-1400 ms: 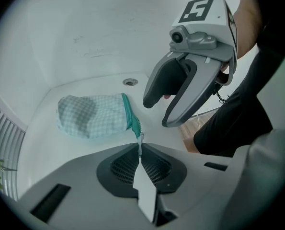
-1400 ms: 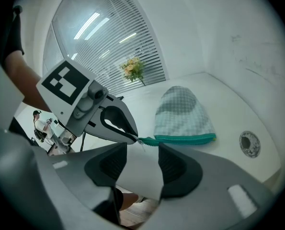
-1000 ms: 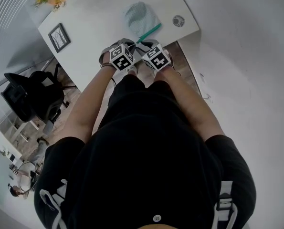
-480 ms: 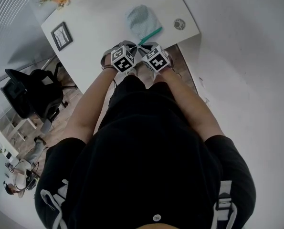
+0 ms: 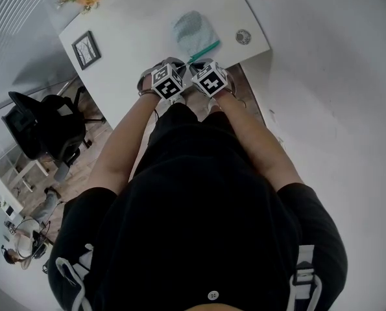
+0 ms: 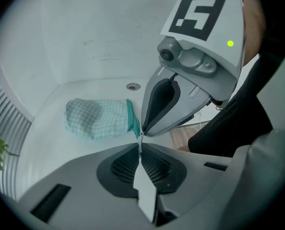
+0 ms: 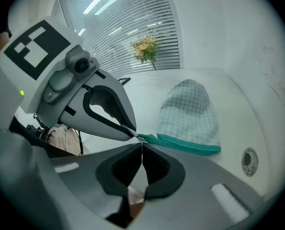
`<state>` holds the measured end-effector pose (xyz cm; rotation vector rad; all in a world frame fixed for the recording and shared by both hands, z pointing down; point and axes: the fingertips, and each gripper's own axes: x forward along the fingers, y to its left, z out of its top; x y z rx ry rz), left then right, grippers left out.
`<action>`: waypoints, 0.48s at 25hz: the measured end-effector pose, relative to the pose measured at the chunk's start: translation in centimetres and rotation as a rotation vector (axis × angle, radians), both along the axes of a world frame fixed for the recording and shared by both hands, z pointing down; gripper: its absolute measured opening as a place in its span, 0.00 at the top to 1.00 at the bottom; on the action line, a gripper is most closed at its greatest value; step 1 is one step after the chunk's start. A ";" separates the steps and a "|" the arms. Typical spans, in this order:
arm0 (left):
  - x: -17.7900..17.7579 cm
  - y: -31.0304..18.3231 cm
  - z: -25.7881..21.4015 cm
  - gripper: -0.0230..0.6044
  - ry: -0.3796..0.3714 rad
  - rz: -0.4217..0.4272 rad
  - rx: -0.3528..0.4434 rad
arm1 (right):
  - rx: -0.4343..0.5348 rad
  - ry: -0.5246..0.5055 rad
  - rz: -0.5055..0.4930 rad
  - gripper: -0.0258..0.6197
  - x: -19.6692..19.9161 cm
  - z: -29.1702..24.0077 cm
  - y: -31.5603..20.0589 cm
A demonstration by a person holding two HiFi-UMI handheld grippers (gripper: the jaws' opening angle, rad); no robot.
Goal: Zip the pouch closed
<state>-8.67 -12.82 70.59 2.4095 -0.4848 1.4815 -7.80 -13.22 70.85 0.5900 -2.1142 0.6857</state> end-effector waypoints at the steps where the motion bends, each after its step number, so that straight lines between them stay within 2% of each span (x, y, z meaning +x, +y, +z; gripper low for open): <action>1: -0.1 0.0 0.0 0.93 -0.003 -0.002 0.001 | -0.004 0.009 0.004 0.94 0.1 0.1 -0.1; 12: -0.7 -0.1 0.1 0.93 -0.008 -0.029 -0.005 | -0.012 0.045 0.035 0.94 1.8 0.8 -0.8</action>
